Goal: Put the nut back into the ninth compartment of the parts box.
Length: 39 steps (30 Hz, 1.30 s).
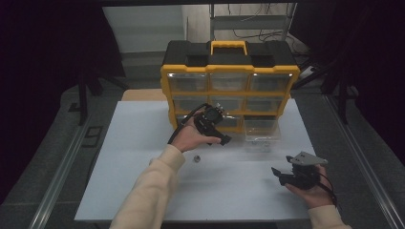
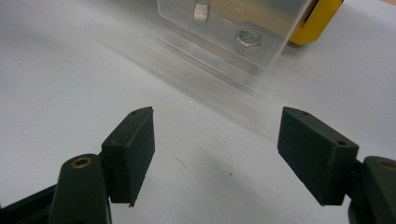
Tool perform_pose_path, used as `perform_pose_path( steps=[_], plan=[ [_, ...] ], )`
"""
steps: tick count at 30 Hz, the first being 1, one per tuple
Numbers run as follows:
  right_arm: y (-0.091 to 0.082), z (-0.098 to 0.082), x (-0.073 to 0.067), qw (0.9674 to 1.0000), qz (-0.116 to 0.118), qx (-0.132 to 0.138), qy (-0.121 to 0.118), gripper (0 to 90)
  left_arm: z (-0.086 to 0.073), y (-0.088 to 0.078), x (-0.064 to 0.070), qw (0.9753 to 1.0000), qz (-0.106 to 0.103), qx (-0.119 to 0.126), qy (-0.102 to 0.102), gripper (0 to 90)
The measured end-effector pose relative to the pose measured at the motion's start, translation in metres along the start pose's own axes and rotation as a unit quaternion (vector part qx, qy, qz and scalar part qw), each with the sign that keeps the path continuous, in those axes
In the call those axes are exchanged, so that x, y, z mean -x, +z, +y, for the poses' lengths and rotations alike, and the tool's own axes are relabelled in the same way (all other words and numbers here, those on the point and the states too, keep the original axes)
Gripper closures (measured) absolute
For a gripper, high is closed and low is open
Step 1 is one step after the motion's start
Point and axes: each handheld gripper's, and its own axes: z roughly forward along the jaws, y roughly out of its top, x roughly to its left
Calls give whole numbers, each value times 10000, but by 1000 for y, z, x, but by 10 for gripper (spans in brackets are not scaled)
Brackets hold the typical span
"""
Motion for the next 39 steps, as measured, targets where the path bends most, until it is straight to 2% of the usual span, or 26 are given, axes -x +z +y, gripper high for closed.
perform_pose_path(
  steps=[15, 29, 39],
  plan=[
    [1, 0, 0, 10000, -17, -22, -1, 284, -39, 3, -15, 9996, 124, -170, -168, 154],
    [1, 0, 0, 10000, -18, -37, 5, 284, -55, 11, -20, 9990, 171, -321, -268, 155],
    [2, 0, -1, 10000, -10, -42, 0, 284, -64, 21, -18, 9976, 262, -602, -214, 154]
  ],
)
